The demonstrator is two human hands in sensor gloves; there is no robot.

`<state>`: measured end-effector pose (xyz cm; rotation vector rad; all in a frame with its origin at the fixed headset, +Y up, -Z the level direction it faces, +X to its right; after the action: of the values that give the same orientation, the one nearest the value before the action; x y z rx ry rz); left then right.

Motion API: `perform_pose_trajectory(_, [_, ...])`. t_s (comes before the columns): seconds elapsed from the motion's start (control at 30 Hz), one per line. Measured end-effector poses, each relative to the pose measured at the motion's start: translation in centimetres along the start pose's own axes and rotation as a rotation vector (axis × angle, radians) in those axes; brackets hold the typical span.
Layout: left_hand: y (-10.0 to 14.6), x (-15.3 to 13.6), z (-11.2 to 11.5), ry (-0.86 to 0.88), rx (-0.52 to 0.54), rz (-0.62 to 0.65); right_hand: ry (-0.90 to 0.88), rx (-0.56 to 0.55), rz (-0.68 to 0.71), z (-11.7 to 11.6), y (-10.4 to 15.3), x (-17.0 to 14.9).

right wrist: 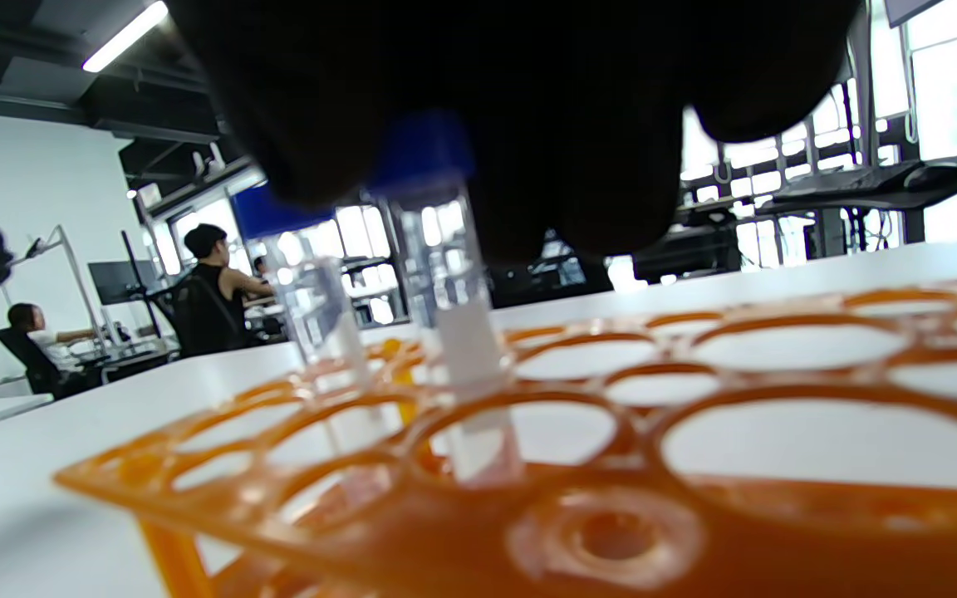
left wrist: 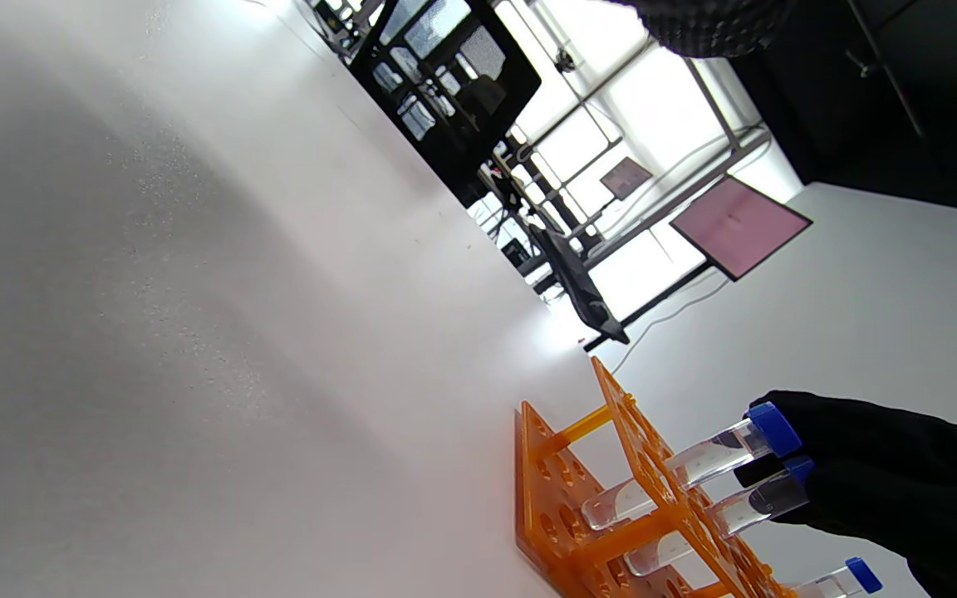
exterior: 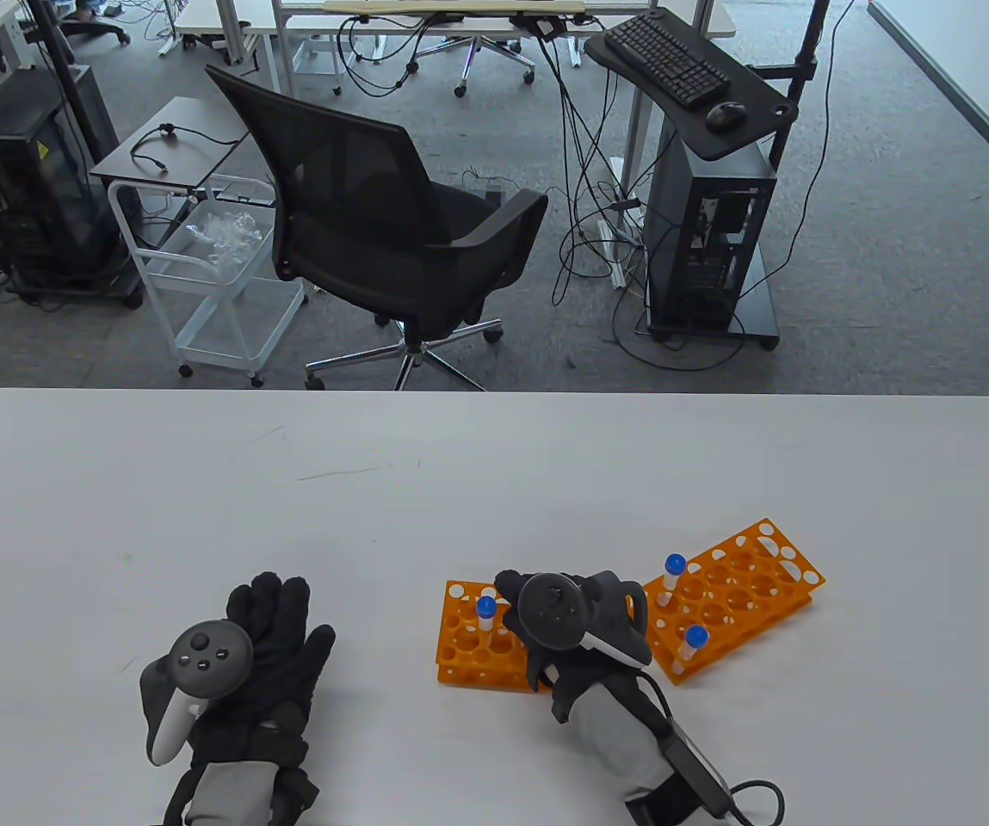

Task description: Transfer 4 test tubes between racks (Right hand only)

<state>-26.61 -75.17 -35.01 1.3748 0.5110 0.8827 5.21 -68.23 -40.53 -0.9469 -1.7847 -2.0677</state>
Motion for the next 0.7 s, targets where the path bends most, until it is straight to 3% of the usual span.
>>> perform_pose_trajectory(0.37, [0.0,0.0,0.0,-0.002,-0.002,0.001,-0.009,-0.023,-0.004,0.6,0.1,-0.1])
perform_pose_trajectory(0.7, [-0.1,0.1,0.2,-0.006,-0.007,0.002,-0.058,-0.151,-0.048,4.6,1.3,-1.2])
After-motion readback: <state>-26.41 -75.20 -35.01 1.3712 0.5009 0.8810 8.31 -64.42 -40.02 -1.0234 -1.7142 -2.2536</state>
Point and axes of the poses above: the tracker on the back of each hand, its own x axis roughly to the thumb side, its own y axis roughly from the fingertips to the wrist, z = x × y, the point moved 3 cm from there along -y, roughly from the wrist to the fingertips, and after that the axes turned 12 degrees about z, right-handed, at the moved point
